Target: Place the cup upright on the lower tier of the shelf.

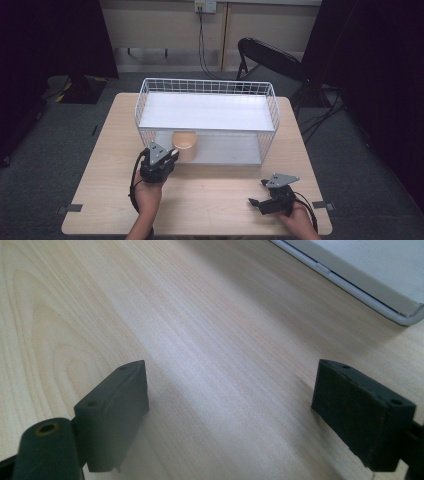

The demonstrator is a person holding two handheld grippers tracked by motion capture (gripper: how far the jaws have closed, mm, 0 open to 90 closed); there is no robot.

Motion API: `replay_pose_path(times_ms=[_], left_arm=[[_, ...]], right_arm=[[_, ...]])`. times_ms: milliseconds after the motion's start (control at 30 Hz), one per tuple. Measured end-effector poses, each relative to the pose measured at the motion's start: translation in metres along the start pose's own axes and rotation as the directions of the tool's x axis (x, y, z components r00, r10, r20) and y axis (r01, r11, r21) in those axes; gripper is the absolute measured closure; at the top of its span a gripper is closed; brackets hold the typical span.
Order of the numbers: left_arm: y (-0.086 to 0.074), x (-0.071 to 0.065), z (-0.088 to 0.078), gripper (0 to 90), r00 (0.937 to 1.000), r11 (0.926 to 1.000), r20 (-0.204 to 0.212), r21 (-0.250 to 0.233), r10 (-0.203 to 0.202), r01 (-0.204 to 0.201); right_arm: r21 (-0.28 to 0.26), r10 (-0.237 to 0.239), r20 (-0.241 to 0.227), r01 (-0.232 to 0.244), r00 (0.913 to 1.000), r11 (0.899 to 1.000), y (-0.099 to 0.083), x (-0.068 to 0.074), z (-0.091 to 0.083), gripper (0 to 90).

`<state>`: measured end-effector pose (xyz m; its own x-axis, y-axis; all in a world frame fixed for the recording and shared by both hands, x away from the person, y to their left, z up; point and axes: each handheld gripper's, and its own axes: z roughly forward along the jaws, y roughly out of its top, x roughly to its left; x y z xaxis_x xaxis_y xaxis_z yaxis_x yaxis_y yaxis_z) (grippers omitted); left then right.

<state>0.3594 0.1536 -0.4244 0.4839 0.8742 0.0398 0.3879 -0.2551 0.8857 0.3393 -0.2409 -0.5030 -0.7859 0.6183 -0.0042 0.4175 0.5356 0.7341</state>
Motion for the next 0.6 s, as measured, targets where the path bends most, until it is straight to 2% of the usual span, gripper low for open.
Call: replay_pose_path(times_ms=[167, 333, 500, 533, 600], left_arm=[[0.0, -0.001, 0.004, 80.5, 0.9999, 1.0, -0.007, 0.002, 0.007, -0.007], [-0.001, -0.002, 0.008, 80.5, 0.9995, 0.9999, -0.027, -0.003, -0.014, 0.013], [0.0, -0.003, 0.013, 80.5, 0.9992, 0.9999, -0.036, -0.005, -0.015, 0.015], [0.001, -0.003, 0.014, 80.5, 0.999, 0.9996, -0.036, -0.014, -0.026, 0.026], [0.001, -0.003, 0.015, 80.5, 0.9991, 0.9999, -0.041, -0.003, -0.011, 0.011]], right_arm=[[0.0, 0.0, 0.0, 0.0, 1.0, 1.0, 0.0, 0.0, 0.0, 14.2], [0.0, 0.0, 0.0, 0.0, 1.0, 1.0, 0.0, 0.0, 0.0, 14.2], [0.0, 0.0, 0.0, 0.0, 1.0, 1.0, 0.0, 0.0, 0.0, 14.3], [0.0, 0.0, 0.0, 0.0, 1.0, 1.0, 0.0, 0.0, 0.0, 14.2], [0.0, 0.0, 0.0, 0.0, 1.0, 1.0, 0.0, 0.0, 0.0, 14.3]])
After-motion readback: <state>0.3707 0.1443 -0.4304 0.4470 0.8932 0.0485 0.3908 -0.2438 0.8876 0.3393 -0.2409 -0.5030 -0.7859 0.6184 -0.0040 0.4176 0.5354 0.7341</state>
